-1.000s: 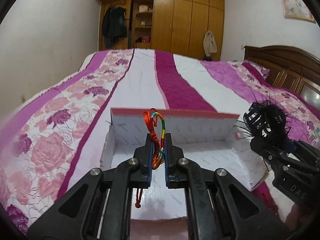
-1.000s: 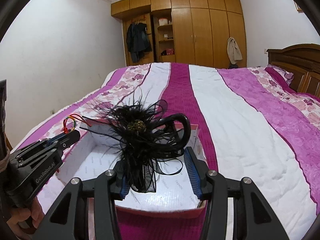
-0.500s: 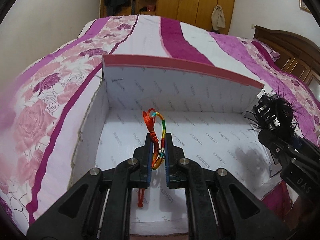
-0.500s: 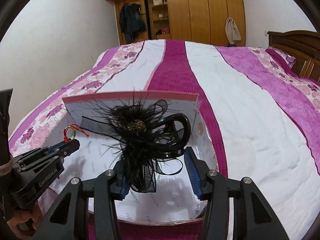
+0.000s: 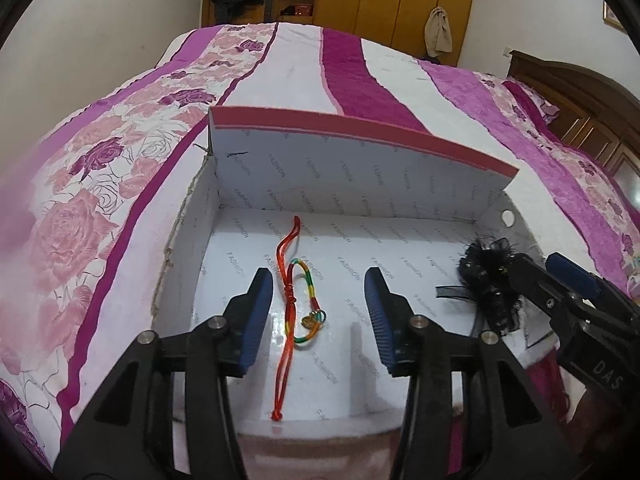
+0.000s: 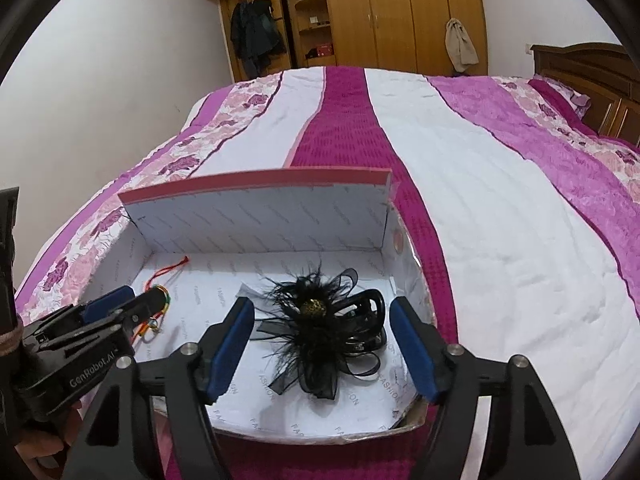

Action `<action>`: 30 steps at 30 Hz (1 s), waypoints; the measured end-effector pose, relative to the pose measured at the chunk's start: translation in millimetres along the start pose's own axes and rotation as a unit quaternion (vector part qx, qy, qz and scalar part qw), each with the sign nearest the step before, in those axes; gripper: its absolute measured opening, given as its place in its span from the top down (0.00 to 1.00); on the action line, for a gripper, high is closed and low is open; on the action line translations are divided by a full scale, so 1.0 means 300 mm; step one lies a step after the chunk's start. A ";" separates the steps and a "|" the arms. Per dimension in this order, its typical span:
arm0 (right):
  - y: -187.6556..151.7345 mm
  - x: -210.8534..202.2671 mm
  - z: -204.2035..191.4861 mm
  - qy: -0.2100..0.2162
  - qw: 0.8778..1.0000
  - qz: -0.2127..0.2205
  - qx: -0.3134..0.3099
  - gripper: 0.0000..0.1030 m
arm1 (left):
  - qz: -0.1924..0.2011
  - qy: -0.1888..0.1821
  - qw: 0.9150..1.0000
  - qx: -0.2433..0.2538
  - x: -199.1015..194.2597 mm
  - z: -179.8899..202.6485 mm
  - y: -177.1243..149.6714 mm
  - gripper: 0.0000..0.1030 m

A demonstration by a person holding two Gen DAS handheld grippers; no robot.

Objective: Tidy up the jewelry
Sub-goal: 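Lift both open tools out of the pink shoebox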

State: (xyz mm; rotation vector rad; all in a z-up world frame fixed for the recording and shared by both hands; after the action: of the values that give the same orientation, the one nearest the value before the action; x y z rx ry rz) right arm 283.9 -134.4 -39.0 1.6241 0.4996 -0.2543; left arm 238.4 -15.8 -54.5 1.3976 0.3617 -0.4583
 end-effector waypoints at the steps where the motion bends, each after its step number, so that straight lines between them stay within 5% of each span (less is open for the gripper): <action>1: 0.005 -0.005 -0.003 0.001 1.000 0.002 0.001 0.29 | 0.000 -0.001 1.000 -0.001 -0.009 0.000 0.003 0.61; 14: 0.084 -0.163 -0.032 0.019 0.999 0.038 0.011 0.29 | 0.009 0.021 1.000 0.015 -0.155 -0.043 0.030 0.59; 30: 0.039 -0.362 0.008 0.000 0.999 0.040 0.024 0.29 | -0.006 0.014 1.000 0.005 -0.312 -0.047 -0.010 0.58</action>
State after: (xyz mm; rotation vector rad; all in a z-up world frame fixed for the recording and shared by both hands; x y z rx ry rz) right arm 194.3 -155.8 19.7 1.6863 0.4305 -0.2067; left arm 156.8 6.6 -11.9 1.4135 0.3906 -0.4510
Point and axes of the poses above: each gripper's, at about its wrist camera, not at the fingertips, and x roughly the way its jaws point, z to its right, y to its top, the point moved 8 cm from there along x, roughly the way its jaws point, and after that the axes turned 13 degrees about z, right-handed, at the moved point
